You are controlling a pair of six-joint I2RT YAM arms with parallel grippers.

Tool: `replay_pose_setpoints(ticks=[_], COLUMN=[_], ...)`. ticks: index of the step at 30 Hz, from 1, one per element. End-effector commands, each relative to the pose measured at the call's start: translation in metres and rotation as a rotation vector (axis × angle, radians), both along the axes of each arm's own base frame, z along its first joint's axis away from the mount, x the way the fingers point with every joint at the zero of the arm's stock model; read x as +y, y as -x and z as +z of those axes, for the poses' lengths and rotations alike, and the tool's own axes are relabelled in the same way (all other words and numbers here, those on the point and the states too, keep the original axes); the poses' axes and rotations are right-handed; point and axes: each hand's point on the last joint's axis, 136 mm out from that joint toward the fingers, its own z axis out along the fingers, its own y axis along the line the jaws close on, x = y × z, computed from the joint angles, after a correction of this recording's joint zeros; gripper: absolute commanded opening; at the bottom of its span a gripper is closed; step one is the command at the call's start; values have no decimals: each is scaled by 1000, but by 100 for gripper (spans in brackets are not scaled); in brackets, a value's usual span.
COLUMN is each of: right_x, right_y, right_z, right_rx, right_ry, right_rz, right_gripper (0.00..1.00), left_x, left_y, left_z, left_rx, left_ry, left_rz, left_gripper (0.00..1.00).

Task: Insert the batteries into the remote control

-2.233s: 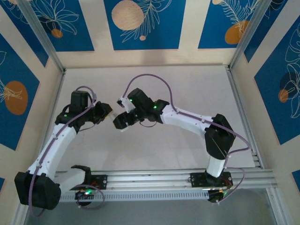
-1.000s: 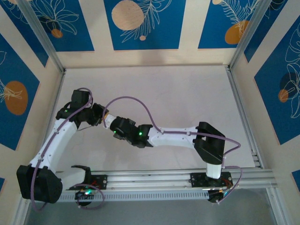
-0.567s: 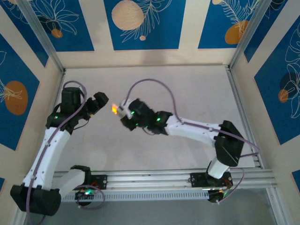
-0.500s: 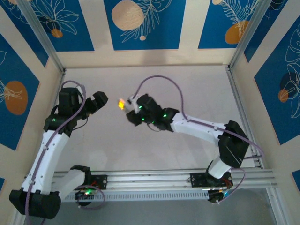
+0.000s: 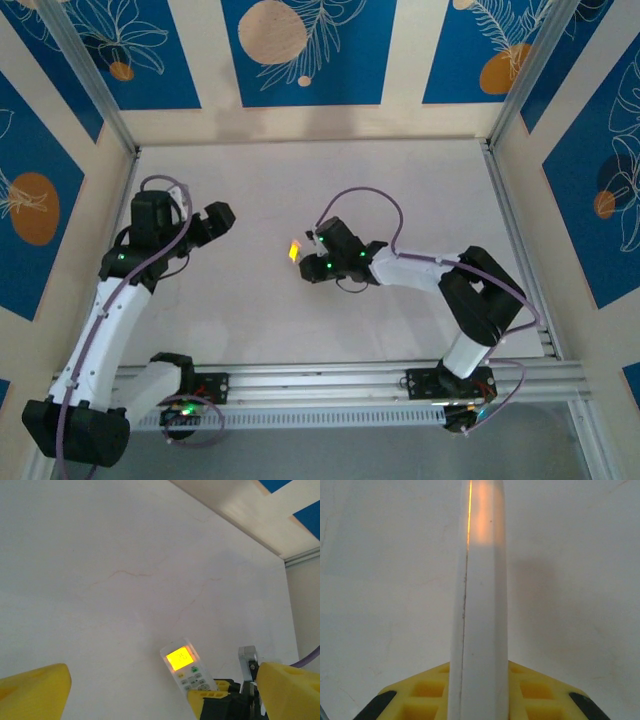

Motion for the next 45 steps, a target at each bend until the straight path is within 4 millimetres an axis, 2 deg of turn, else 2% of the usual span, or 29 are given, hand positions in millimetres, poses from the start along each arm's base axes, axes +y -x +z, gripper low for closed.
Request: replay_pose_setpoints(ticks=[1,6,10,16,20,25,27,30,33,35,37,41,43,45], right_x=[9,9,2,-5,-15,-27,-33,-47,-83,-120,-161,-253,-291,-321], right_y=[2,11,14,12,7,0,-5,-16,-38,-56,-74,-101,-110,-114], right_z=[-9,-32,-44,-49,-46,-28,-12,27,68,94,108,103,94,83], right_rx=[-32,-23,-13,-19,-44,-99,-134,-210,-335,-434,-513,-507,-518,-551], right_ry=[-2,33,46,85,126,161,167,140,144,174,212,242,263,329], right_rz=[10,17,-8,-24,-68,-92,-99,-135,-231,-317,-418,-613,-687,-734], right_gripper=[22,25,32,39,52,61,64,68,77,84,89,95,98,99], left_x=[-1,-5,-7,-7,-4,4,8,17,35,52,67,99,106,110], left_y=[-4,-4,-5,-5,-5,-4,-4,-6,-9,-11,-13,-10,-8,-6], left_z=[-4,-12,-16,-20,-25,-34,-36,-36,-39,-42,-50,-69,-76,-88], left_rx=[-9,5,12,15,23,33,24,-19,-75,-124,-169,-230,-272,-296], left_ry=[1,11,21,23,9,-41,-65,-118,-212,-302,-395,-620,-700,-775], left_rz=[-23,-45,-47,-45,-36,-10,1,27,86,142,186,262,264,249], left_gripper=[95,96,96,96,97,97,97,100,100,100,100,100,100,100])
